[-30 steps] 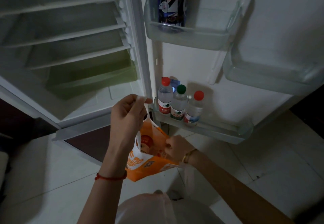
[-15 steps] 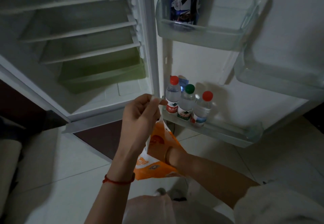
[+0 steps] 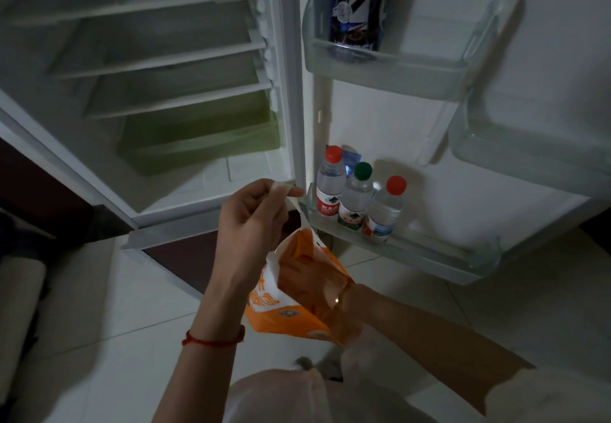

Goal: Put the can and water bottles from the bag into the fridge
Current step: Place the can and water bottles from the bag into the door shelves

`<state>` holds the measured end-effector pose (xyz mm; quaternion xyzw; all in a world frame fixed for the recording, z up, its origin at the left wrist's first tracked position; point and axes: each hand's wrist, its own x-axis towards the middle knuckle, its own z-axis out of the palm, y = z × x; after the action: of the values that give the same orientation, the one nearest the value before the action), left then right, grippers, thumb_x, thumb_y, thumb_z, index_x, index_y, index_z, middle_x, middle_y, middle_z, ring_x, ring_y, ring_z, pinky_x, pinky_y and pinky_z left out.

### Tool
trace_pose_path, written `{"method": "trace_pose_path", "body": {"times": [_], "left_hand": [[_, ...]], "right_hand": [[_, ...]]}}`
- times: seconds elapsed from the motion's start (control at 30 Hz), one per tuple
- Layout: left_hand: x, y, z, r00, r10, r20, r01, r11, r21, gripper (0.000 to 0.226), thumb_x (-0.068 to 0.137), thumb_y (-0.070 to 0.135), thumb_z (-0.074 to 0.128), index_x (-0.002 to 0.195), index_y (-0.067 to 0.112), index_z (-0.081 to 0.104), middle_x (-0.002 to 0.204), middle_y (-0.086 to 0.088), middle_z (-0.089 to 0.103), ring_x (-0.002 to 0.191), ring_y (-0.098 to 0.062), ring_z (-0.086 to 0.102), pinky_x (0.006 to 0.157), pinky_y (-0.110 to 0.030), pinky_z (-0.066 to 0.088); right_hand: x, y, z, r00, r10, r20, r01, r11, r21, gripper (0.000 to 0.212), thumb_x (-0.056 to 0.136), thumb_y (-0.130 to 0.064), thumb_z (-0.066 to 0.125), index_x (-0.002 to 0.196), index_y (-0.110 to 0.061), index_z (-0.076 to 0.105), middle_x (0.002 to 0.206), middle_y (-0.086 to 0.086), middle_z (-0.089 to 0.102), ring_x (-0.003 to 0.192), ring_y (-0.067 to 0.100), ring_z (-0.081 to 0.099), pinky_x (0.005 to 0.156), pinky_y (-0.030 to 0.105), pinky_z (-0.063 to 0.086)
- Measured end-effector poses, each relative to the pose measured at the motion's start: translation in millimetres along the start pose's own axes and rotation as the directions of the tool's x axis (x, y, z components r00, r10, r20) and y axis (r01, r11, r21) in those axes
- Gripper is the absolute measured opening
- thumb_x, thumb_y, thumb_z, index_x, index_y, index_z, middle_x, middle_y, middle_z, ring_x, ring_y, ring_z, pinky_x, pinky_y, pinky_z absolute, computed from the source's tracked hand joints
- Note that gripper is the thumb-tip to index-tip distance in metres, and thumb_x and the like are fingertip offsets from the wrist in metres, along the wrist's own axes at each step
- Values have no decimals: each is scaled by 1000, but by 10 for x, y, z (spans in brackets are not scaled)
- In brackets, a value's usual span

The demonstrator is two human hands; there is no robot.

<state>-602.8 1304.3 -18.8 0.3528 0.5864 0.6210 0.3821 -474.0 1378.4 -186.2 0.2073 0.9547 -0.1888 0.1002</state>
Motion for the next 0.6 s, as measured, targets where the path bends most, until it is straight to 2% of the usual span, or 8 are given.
{"method": "trace_pose_path", "body": {"times": [0.03,0.07,0.1,0.17,0.3,0.43,0.5,0.6], "left_hand": [[6,12,10,1000,-1,-3,1,1000,-10,32,102,11,45,86,13,72,58,-7,29,45,-10,23,41,-20,19],[14,26,27,1000,-1,-7,1,1000,-20,31,102,11,45,86,13,72,57,-6,29,45,-10,23,41,-20,18],[24,44,49,1000,1,-10,-1,1000,-28,31,102,11,45,86,11,72,56,-4,30,44,-9,23,41,-19,18],[54,79,96,1000,14,-15,-14,999,-38,29,102,10,46,87,9,71,55,-1,29,43,-7,24,40,-17,20],[125,97,162,999,30,-11,-31,999,-44,28,101,10,47,85,10,70,56,-2,29,45,-8,23,40,-19,19],[163,38,215,1000,27,-14,-27,999,-25,28,101,9,47,85,9,71,53,0,31,43,-7,24,39,-17,21],[181,-21,236,1000,12,-22,-13,1000,-23,28,101,9,47,86,8,71,50,3,32,42,-6,26,39,-17,22],[221,-93,247,999,-12,-36,12,1000,-14,28,101,9,47,86,7,71,48,7,35,41,-6,27,39,-19,20]], "right_hand": [[-7,58,46,993,114,2,-114,992,55,69,80,-73,36,107,-13,55,96,15,56,127,32,47,109,46,36],[-21,41,35,988,147,45,-149,987,64,61,87,-64,41,113,-11,52,102,14,55,132,29,43,113,37,31],[-42,48,25,983,182,-17,-175,966,191,48,96,-47,44,128,-11,48,120,16,53,135,26,39,115,29,26],[-13,51,43,957,246,-154,-174,911,374,52,96,-28,52,143,-14,35,144,10,41,134,21,40,113,26,30],[-252,2,-38,919,255,-302,-60,845,531,58,87,-27,64,138,-25,36,132,-1,51,105,5,55,87,10,44],[-492,97,-57,848,337,-410,-11,783,622,55,75,-52,68,123,-40,43,118,-6,59,101,7,61,87,35,55],[-651,172,-71,785,394,-478,-21,789,615,58,72,-55,72,122,-34,51,113,-9,64,102,6,64,85,36,55],[-831,240,-184,672,514,-533,-43,745,665,56,67,-46,81,113,-22,61,105,-10,69,97,0,65,83,30,56]]}}
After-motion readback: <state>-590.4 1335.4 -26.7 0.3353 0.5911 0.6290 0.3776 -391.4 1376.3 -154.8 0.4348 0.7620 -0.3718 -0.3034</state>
